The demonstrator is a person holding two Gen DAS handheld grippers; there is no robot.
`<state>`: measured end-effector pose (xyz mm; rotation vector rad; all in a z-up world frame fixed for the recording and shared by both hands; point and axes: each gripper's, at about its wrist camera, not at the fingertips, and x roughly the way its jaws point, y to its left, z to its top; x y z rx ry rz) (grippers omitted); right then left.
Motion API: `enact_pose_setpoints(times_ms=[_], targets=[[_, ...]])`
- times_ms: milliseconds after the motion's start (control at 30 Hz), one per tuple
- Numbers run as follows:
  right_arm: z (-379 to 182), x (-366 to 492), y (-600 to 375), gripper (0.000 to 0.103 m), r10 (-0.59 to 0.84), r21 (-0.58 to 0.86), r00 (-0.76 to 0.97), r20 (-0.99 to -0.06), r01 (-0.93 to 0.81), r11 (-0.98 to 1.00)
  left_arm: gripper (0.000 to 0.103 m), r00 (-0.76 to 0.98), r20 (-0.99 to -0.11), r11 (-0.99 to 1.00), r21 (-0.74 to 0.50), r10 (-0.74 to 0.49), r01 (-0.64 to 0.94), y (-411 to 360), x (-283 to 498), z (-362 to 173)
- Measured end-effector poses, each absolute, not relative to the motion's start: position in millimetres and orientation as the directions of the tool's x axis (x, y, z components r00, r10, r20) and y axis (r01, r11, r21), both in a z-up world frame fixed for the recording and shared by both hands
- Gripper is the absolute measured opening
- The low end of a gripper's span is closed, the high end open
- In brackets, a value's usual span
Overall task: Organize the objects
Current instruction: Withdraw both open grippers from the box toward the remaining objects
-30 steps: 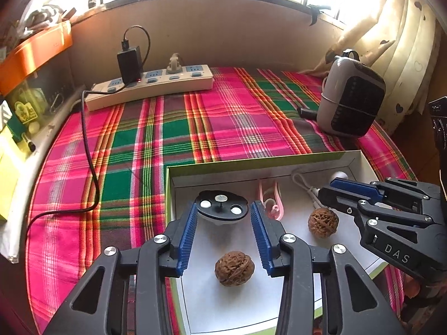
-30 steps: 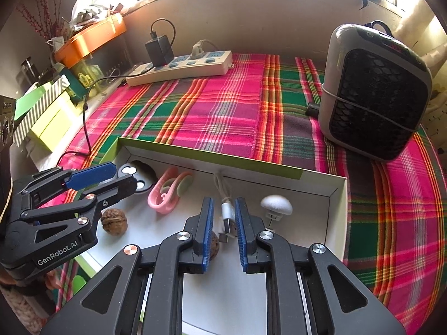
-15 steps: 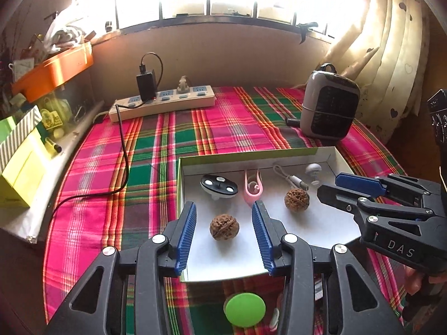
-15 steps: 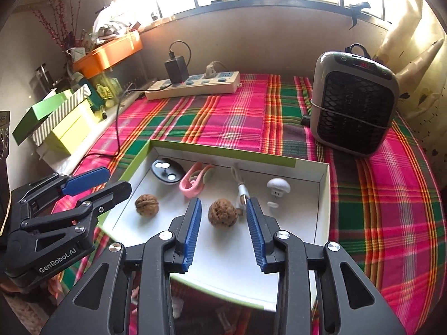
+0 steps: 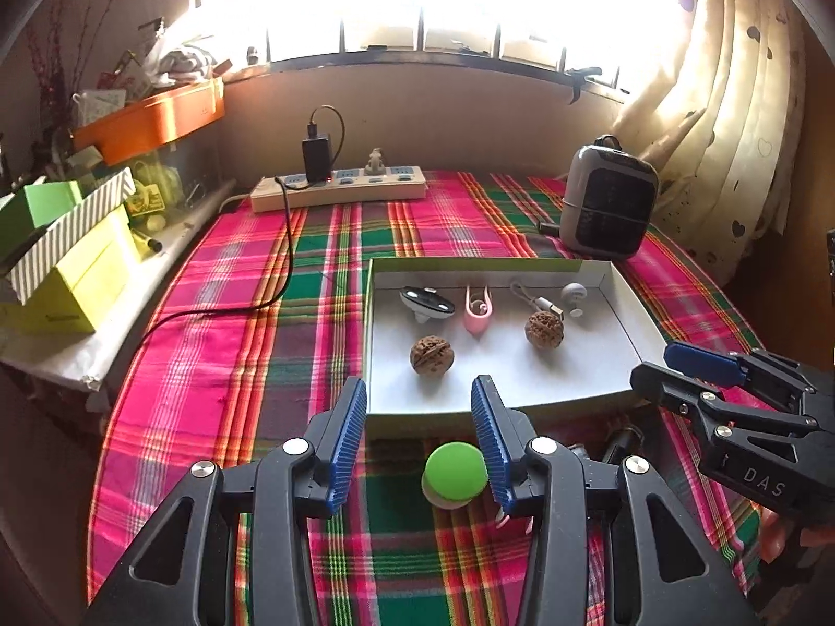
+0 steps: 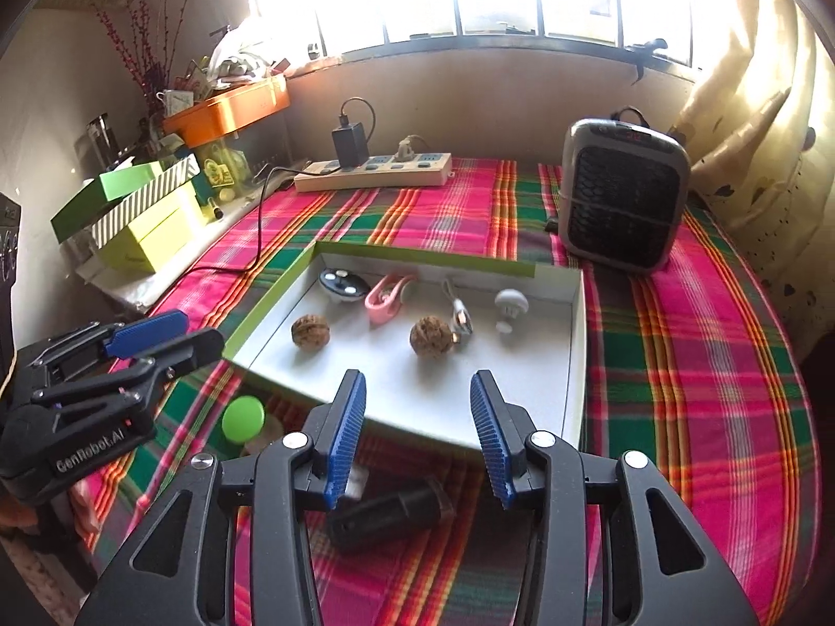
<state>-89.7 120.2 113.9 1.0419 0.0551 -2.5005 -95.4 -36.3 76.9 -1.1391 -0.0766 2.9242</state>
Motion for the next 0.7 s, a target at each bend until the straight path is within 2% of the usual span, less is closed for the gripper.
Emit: enact_pose_setpoints(times_ms=[100,167,233,333,467,533,700], targets=[[107,-77,125,0.044,-0.355,0.114,-0.622,-0.698,0.392,-0.913,0.04,-0.738,-0.674,-0.994,-0.097,0.026,0.054,-48,-83,75],[103,-70,128,0.046,-0.346,0.107,-0.618,-0.705,0.39,-0.915,0.041,-0.743,-0.669,-0.992,-0.106,0.018,0.072,-54,-75,74],[100,-64,129,0.053,-0.336,0.1,-0.625,-0.705,0.381,-0.919,0.041,-0.738,-0.675,-0.99,-0.113,0.012,0.087,-59,-68,72],[96,-59,129,0.054,-0.331,0.094,-0.628,-0.704,0.381,-0.92,0.041,-0.73,-0.683,-0.987,-0.12,0.006,0.104,-65,-61,66],[88,-54,125,0.056,-0.329,0.095,-0.616,-0.715,0.381,-0.92,0.041,-0.723,-0.69,-0.985,-0.138,0.018,0.108,-69,-54,59],[85,-52,123,0.062,-0.32,0.084,-0.618,-0.718,0.379,-0.922,0.042,-0.717,-0.696,-0.983,-0.152,0.032,0.104,-69,-51,56],[74,-51,118,0.064,-0.294,0.083,-0.602,-0.742,0.352,-0.932,0.042,-0.704,-0.708,-0.981,-0.171,0.058,0.092,-69,-45,45]])
